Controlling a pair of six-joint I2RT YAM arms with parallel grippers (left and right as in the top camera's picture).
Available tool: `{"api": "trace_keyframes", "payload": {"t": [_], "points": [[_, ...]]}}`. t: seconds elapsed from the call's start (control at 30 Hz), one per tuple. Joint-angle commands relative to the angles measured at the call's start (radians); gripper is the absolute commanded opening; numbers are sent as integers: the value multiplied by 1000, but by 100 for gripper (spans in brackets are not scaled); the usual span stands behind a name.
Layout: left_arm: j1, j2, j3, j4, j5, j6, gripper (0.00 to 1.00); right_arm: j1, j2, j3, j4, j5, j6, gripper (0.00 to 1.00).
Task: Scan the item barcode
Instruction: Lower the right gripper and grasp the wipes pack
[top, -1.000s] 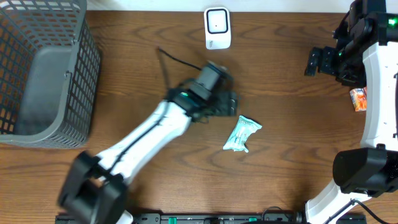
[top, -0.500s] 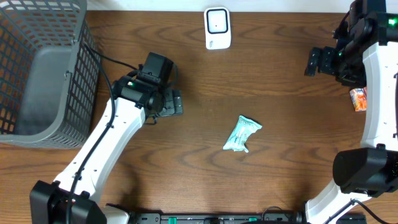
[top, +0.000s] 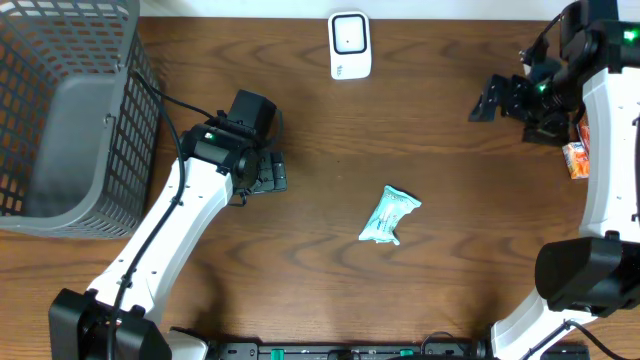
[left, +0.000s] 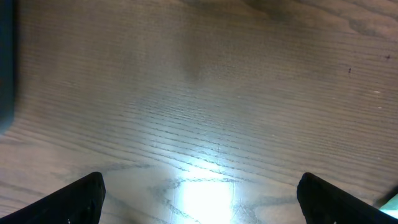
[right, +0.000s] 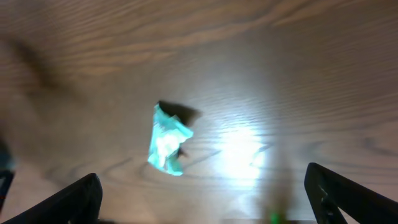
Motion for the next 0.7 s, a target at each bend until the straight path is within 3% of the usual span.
{"api": "trace_keyframes", "payload": {"t": [0.0, 0.23, 0.53, 0.67], "points": [[2, 4, -8, -1, -24, 13, 98, 40, 6, -44, -14, -68, -65, 99], [2, 4, -8, -1, -24, 13, 98, 150, 6, -286, 22, -99, -73, 99], [2, 4, -8, -1, -24, 13, 98, 317, 6, -607, 255, -228, -42, 96], [2, 4, -8, -1, -24, 13, 98, 363, 6, -682, 341, -225, -13, 75]]}}
